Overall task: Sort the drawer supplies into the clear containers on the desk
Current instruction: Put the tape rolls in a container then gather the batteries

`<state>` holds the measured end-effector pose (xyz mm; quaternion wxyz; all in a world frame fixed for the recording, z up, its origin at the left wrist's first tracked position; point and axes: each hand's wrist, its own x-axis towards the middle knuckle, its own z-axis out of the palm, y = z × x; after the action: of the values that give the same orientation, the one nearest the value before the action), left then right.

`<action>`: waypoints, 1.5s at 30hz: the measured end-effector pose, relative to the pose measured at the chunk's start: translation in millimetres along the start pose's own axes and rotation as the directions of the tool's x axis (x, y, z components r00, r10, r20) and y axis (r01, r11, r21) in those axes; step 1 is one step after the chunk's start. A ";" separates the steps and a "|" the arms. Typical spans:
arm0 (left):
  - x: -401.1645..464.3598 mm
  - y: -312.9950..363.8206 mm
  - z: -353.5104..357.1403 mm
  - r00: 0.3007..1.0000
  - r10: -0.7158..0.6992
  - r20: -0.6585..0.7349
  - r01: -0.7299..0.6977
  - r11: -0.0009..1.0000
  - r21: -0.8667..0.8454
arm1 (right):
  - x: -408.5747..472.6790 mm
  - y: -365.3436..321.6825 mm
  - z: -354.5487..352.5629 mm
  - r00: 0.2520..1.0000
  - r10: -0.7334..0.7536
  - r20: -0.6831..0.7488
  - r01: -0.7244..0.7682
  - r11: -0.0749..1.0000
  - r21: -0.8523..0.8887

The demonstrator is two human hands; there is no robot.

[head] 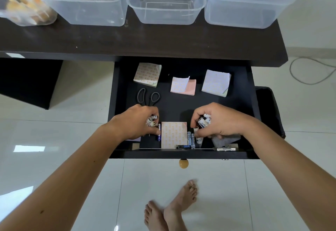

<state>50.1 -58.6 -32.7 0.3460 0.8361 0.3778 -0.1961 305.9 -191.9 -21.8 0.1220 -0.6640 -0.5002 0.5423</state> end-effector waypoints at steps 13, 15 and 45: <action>-3.6 2.2 2.4 0.999 -0.035 0.024 0.034 0.999 0.040 | 2.3 -2.1 -7.1 0.999 0.022 -0.042 -0.013 0.977 0.214; -2.2 1.6 3.6 0.999 -0.038 0.016 0.038 0.999 0.040 | 2.1 -1.1 -7.4 0.998 0.041 -0.038 -0.033 0.981 0.191; 4.5 3.3 10.0 0.999 0.006 -0.045 -0.006 1.000 0.014 | 12.0 10.4 -3.7 0.992 -0.007 -0.123 0.007 1.000 -0.002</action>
<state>54.9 -65.2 -40.8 0.3324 0.8438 0.3815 -0.1787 313.4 -185.8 -34.9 0.1540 -0.6945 -0.4946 0.4993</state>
